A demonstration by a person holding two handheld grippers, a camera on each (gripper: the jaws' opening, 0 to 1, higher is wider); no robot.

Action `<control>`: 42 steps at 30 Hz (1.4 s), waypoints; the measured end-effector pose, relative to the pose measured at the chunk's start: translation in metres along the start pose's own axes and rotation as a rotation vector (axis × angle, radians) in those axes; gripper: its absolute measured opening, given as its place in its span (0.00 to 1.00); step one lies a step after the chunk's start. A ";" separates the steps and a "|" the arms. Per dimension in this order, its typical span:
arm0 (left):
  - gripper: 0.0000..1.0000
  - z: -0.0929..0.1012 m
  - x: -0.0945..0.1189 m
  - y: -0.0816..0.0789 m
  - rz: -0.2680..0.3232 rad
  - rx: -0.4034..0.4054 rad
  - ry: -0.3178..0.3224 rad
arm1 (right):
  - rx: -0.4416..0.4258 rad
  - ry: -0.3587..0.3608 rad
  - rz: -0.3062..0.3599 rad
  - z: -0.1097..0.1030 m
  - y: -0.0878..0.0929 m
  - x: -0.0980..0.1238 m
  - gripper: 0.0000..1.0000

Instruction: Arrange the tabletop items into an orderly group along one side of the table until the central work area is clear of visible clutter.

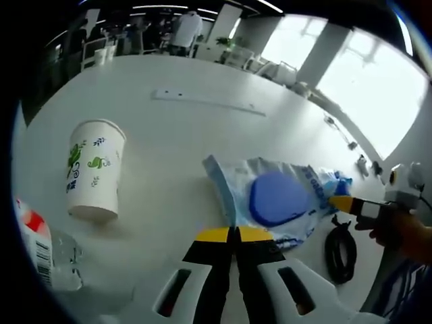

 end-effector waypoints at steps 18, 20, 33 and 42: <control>0.05 0.005 0.002 0.001 0.011 0.033 0.011 | 0.045 0.003 0.008 -0.007 0.001 0.004 0.12; 0.06 0.005 0.003 0.000 0.014 0.032 0.010 | 0.055 0.001 0.009 -0.008 0.001 0.005 0.15; 0.34 0.010 0.011 -0.017 0.102 0.022 0.021 | 0.092 -0.034 0.029 -0.020 0.002 0.016 0.30; 0.58 0.018 0.020 -0.020 0.143 -0.005 0.050 | 0.109 -0.064 0.067 -0.024 0.002 0.027 0.42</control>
Point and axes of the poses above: the point that each gripper's makers call its tool centre point, and the gripper's own axes: x roughly backward along the fingers, z roughly to its right, y roughly out of its underside, the point moved 6 cm from there along x, roughly backward along the fingers, and after that the axes turned 14 degrees about -x, right-handed, at the moved point
